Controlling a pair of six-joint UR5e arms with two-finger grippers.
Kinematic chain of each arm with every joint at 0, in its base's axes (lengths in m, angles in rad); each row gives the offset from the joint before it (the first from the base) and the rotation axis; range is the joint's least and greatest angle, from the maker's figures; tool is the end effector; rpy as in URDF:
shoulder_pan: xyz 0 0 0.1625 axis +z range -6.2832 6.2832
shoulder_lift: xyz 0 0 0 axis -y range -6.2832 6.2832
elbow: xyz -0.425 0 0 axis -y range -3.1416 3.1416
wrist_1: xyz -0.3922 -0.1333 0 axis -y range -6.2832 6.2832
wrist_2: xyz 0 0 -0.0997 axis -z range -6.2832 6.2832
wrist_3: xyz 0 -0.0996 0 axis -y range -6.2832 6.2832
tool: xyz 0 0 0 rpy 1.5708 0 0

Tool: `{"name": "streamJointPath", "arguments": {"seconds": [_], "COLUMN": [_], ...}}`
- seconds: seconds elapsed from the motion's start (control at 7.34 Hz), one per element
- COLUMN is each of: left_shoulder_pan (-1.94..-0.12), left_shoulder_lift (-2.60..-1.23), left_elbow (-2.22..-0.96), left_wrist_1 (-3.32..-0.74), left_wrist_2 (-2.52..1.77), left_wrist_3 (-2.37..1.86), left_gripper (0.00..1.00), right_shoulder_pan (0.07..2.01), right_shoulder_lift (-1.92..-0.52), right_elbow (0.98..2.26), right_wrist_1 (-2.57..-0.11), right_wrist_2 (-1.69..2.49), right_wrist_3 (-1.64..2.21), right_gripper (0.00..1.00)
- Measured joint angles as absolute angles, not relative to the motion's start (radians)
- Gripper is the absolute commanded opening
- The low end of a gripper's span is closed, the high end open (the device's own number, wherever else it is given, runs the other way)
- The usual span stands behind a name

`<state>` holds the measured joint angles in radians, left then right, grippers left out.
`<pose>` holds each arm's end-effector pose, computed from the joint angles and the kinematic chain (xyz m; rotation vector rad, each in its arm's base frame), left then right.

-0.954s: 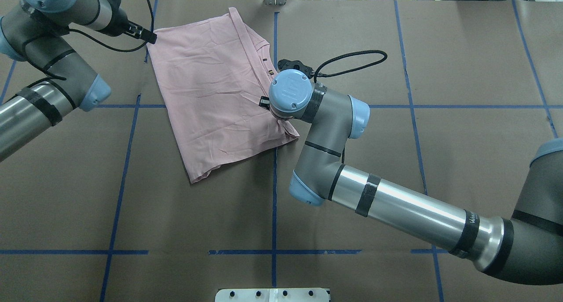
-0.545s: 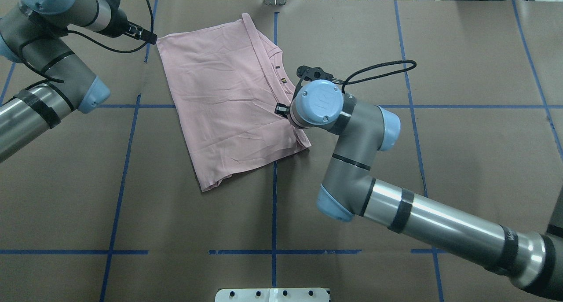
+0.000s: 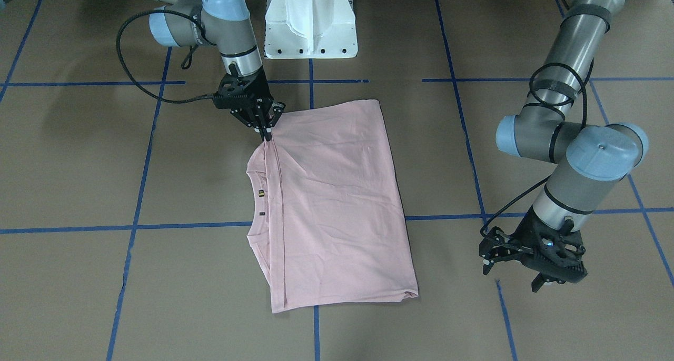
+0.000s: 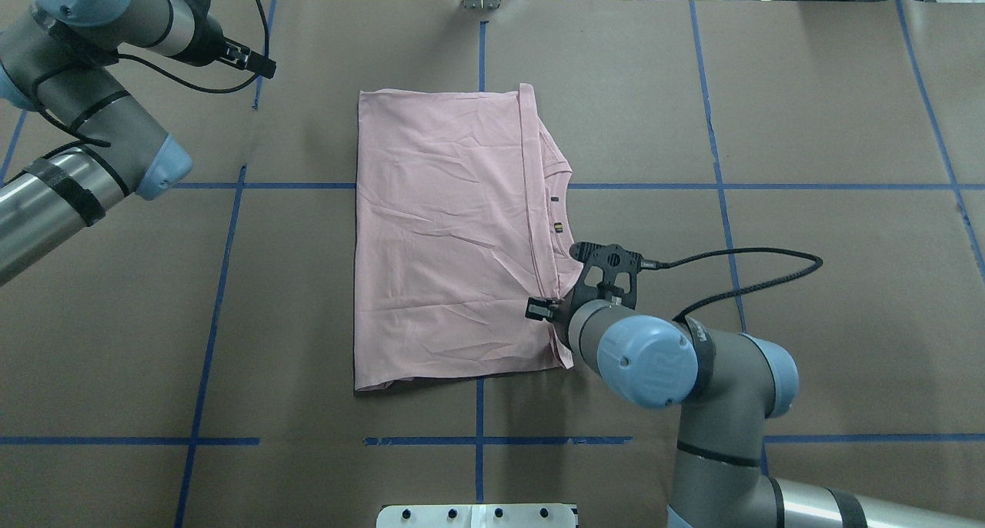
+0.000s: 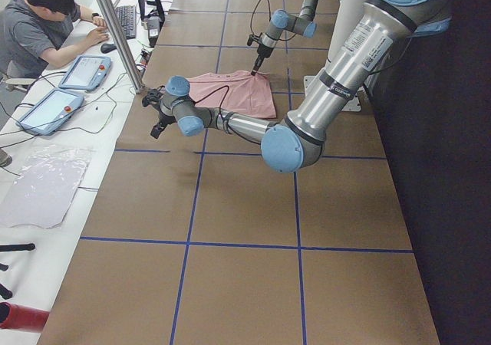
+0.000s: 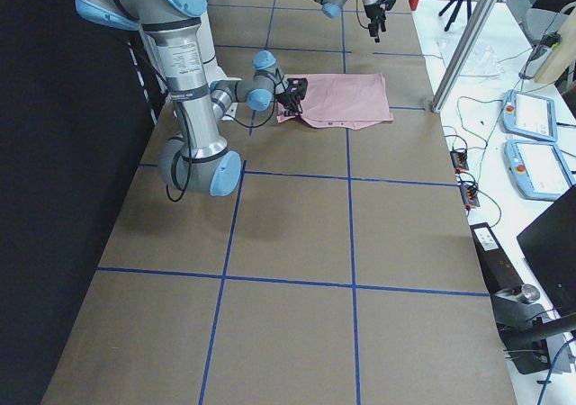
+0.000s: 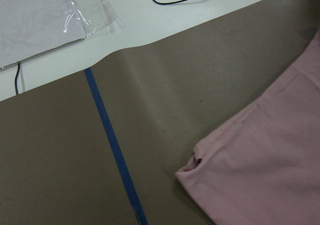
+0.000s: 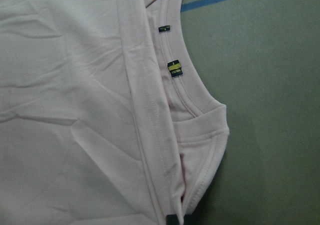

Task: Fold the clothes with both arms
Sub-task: 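Drag the shirt toward the robot with the right gripper, straightening it, then lower the left gripper to the shirt edge nearest the robot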

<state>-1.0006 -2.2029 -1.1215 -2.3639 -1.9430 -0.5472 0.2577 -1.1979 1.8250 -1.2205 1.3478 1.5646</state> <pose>0.3336 -0.7002 0.4035 0.6366 0.8015 0.2025 -0.5490 -0.3053 0.2998 0.3328 -0.9423 0.3393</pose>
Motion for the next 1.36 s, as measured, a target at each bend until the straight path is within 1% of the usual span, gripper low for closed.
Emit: {"name": "streamJointPath", "arguments": {"seconds": [0.14,0.27,0.54,0.68,0.82,0.95,1.09,1.36], "left_shoulder_pan": [-1.000,-1.000,-0.991,-0.979,-0.952,-0.907,-0.834,-0.633], "left_shoulder_lift": [-2.203,-2.203,-2.201,-2.192,-2.159,-2.108,-2.045,-1.934], "left_elbow": [-1.125,-1.129,-1.150,-1.180,-1.244,-1.344,-1.479,-1.743], "left_wrist_1": [-2.363,-2.361,-2.358,-2.357,-2.347,-2.317,-2.261,-2.127], "left_wrist_2": [-1.943,-1.943,-1.945,-1.946,-1.945,-1.941,-1.920,-1.822], "left_wrist_3": [-0.553,-0.555,-0.583,-0.626,-0.677,-0.738,-0.817,-1.015], "left_gripper": [1.00,1.00,1.00,1.00,1.00,1.00,1.00,1.00], "right_shoulder_pan": [0.215,0.190,0.173,0.172,0.173,0.174,0.174,0.173], "right_shoulder_lift": [-1.228,-1.244,-1.267,-1.297,-1.344,-1.382,-1.400,-1.402], "right_elbow": [1.854,1.868,1.893,1.930,1.986,2.029,2.052,2.067], "right_wrist_1": [-1.221,-1.222,-1.224,-1.233,-1.245,-1.253,-1.256,-1.258], "right_wrist_2": [1.306,1.283,1.261,1.276,1.306,1.325,1.332,1.336], "right_wrist_3": [1.576,1.579,1.575,1.564,1.551,1.544,1.541,1.540], "right_gripper": [0.95,1.00,1.00,1.00,1.00,1.00,1.00,1.00]}}
